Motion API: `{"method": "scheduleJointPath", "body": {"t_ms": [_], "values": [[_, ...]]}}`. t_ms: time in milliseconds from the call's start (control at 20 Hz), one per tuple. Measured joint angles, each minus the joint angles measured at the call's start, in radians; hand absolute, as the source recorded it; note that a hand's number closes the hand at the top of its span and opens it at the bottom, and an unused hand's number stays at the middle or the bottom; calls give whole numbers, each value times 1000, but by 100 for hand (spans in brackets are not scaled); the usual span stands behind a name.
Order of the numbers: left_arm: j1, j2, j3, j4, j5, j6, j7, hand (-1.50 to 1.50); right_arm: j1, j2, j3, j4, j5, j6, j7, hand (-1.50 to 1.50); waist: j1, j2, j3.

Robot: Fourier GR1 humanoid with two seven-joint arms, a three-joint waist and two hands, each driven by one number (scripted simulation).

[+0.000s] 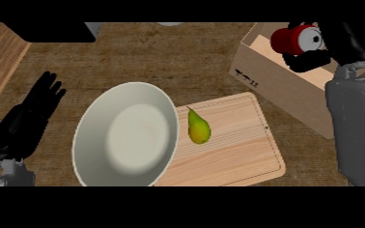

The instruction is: Pick the can from the cutting board and place it in the cardboard box

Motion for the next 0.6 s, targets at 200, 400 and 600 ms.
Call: {"method": "scheduleJointPath", "body": {"t_ms": [200,400,600], "values": [[1,-11,-10,-7,-8,7,3,0,-7,-7,-16,142,-15,-61,-67,150,2,1,0],[18,-18,-21,-19,-21,9,-2,0,10,-13,-35,251,-26,-52,-72,-150,3,-4,-3],[0,-8,-8,12,-16,-1,-16,0,-9,-41,-73,375,-43,-44,-85,-150,2,-8,-7]]}}
